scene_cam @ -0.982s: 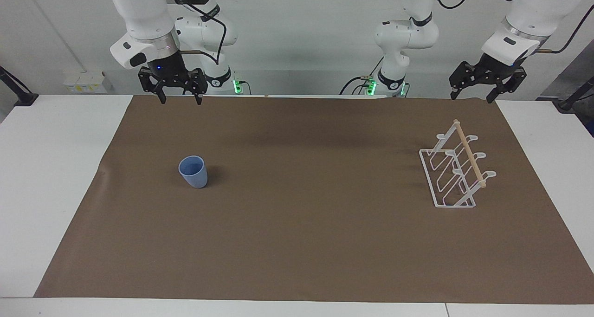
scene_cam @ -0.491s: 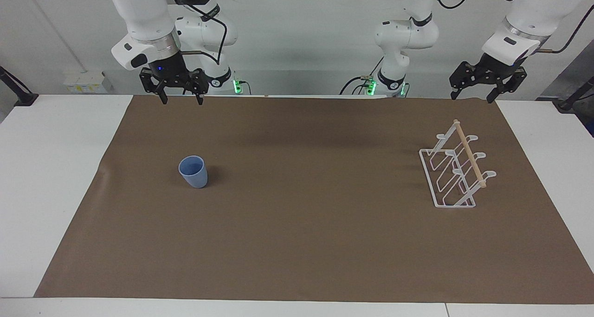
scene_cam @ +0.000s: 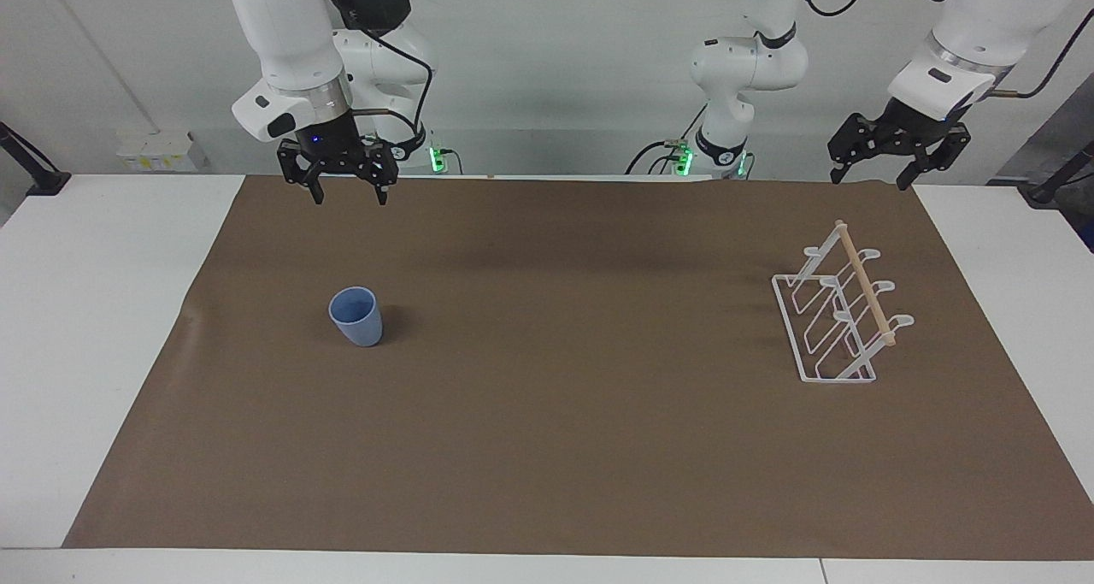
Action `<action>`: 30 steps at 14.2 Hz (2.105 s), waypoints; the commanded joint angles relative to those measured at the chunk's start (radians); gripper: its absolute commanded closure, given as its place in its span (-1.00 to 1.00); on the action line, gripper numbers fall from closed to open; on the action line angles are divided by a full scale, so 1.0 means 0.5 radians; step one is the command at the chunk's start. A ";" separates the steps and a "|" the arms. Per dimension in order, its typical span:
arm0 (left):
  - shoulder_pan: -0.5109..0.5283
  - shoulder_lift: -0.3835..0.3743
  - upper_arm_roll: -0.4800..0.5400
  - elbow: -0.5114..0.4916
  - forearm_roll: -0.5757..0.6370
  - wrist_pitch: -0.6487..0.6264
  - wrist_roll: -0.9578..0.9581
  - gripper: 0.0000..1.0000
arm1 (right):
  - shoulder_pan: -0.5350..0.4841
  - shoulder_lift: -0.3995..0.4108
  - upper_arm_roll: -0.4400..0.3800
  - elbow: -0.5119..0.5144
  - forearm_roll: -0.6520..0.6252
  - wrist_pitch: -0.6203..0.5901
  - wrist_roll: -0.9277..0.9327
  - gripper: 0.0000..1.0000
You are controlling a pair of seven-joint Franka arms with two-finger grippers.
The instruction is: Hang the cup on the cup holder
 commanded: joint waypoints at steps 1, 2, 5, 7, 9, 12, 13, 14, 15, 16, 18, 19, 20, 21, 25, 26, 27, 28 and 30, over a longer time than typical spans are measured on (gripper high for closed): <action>-0.007 -0.050 0.001 -0.053 0.031 0.040 -0.010 -1.00 | 0.032 -0.082 0.005 -0.237 0.046 0.147 -0.029 -1.00; -0.010 -0.050 0.001 -0.053 0.031 0.043 -0.013 -1.00 | 0.035 -0.082 0.005 -0.317 0.046 0.251 -0.035 -1.00; -0.016 -0.050 0.001 -0.050 0.031 0.043 -0.013 -1.00 | 0.026 -0.073 0.002 -0.519 0.046 0.460 -0.072 -1.00; -0.016 -0.047 0.001 -0.050 0.031 0.046 -0.010 -1.00 | 0.004 -0.055 -0.001 -0.694 0.046 0.756 -0.176 -1.00; -0.016 -0.047 0.001 -0.050 0.031 0.046 -0.016 -1.00 | 0.004 0.009 -0.001 -0.744 0.046 0.917 -0.185 -1.00; -0.010 -0.047 0.001 -0.047 0.031 0.049 -0.016 -1.00 | -0.054 0.144 -0.001 -0.747 0.043 1.070 -0.198 -1.00; -0.010 -0.047 0.001 -0.047 0.031 0.049 -0.016 -1.00 | -0.057 0.187 -0.001 -0.747 0.043 1.123 -0.201 -1.00; -0.010 -0.047 0.001 -0.047 0.031 0.049 -0.016 -1.00 | -0.060 0.215 -0.001 -0.750 0.037 1.178 -0.201 -1.00; -0.007 -0.043 0.001 -0.044 0.031 0.049 -0.013 -1.00 | -0.060 0.233 -0.001 -0.750 0.037 1.215 -0.201 -1.00; 0.002 -0.043 0.001 -0.044 0.031 0.049 -0.010 -1.00 | -0.060 0.249 -0.001 -0.747 0.034 1.252 -0.198 -1.00; 0.002 -0.047 0.001 -0.047 0.028 0.049 -0.007 -1.00 | -0.060 0.282 -0.001 -0.750 0.034 1.310 -0.195 -1.00; 0.002 -0.047 0.001 -0.050 0.028 0.049 -0.007 -1.00 | -0.060 0.310 -0.001 -0.747 0.034 1.313 -0.189 -1.00; 0.002 -0.047 0.001 -0.050 0.028 0.049 -0.007 -1.00 | -0.060 0.325 -0.001 -0.750 0.034 1.335 -0.192 -1.00; 0.002 -0.047 0.001 -0.047 0.028 0.049 -0.007 -1.00 | -0.060 0.344 -0.001 -0.750 0.034 1.368 -0.195 -1.00; 0.002 -0.047 0.001 -0.047 0.022 0.049 -0.004 -1.00 | -0.060 0.405 -0.004 -0.753 0.034 1.408 -0.195 -1.00; 0.002 -0.047 0.001 -0.050 0.022 0.049 -0.004 -1.00 | -0.060 0.405 -0.001 -0.753 0.034 1.418 -0.201 -1.00; 0.002 -0.047 0.001 -0.050 0.022 0.049 -0.001 -1.00 | -0.063 0.405 -0.001 -0.753 0.034 1.418 -0.201 -1.00; 0.002 -0.047 0.001 -0.053 0.022 0.049 -0.001 -1.00 | -0.060 0.405 -0.001 -0.753 0.034 1.418 -0.207 -1.00; -0.004 -0.050 0.001 -0.056 0.022 0.046 -0.001 -1.00 | -0.063 0.405 -0.001 -0.753 0.034 1.418 -0.213 -0.63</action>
